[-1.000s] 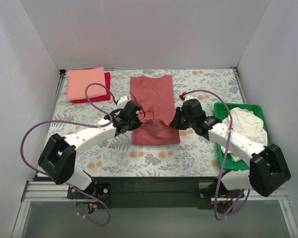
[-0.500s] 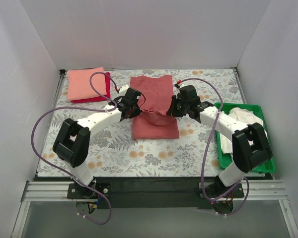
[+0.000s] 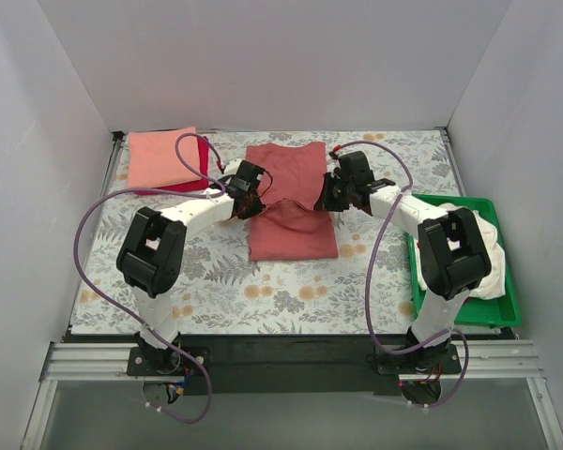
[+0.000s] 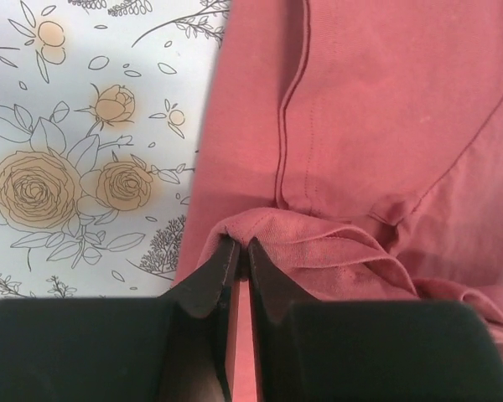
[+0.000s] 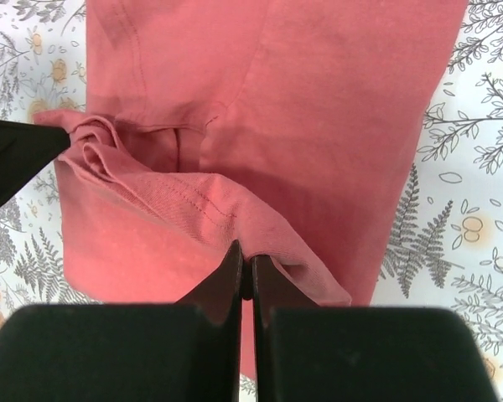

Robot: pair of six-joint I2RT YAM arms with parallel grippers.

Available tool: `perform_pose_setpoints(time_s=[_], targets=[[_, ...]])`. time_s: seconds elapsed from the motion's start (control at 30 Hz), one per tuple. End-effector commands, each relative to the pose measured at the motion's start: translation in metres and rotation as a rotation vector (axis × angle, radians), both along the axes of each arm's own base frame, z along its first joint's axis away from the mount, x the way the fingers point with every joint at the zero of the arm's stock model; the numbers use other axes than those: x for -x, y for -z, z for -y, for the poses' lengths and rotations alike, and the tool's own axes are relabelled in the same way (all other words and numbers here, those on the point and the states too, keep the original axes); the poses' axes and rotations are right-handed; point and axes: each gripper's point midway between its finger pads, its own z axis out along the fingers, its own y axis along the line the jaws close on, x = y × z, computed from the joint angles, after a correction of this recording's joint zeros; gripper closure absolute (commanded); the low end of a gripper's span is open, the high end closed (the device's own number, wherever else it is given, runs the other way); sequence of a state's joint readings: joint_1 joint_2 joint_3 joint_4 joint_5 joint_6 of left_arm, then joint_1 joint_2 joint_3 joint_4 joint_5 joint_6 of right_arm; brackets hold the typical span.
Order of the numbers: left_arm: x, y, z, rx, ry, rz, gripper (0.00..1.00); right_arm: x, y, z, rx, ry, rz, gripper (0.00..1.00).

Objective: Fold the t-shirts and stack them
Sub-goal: Fold the tshirt

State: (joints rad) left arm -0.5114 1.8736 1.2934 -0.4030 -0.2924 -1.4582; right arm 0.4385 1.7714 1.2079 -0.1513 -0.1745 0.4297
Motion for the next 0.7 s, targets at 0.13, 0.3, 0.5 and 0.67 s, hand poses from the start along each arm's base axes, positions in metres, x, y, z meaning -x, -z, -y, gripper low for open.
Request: perform_pose_setpoints(time_s=[0.13, 0.3, 0.5, 0.67], targets=[[-0.023, -0.013, -0.009, -0.020, -0.023, 0.039, 0.57, -0.029, -0.010, -0.007, -0.050, -0.039, 0.040, 0.68], [-0.027, -0.033, -0.006, 0.001, -0.009, 0.070, 0.23, -0.034, -0.023, -0.004, -0.045, -0.050, 0.061, 0.02], [-0.007, -0.056, -0.003, 0.085, 0.003, 0.085, 0.13, -0.009, -0.037, 0.006, -0.053, -0.048, 0.076, 0.02], [0.042, -0.053, 0.008, 0.240, 0.070, 0.024, 0.11, 0.034, -0.027, 0.024, -0.057, -0.020, 0.041, 0.02]])
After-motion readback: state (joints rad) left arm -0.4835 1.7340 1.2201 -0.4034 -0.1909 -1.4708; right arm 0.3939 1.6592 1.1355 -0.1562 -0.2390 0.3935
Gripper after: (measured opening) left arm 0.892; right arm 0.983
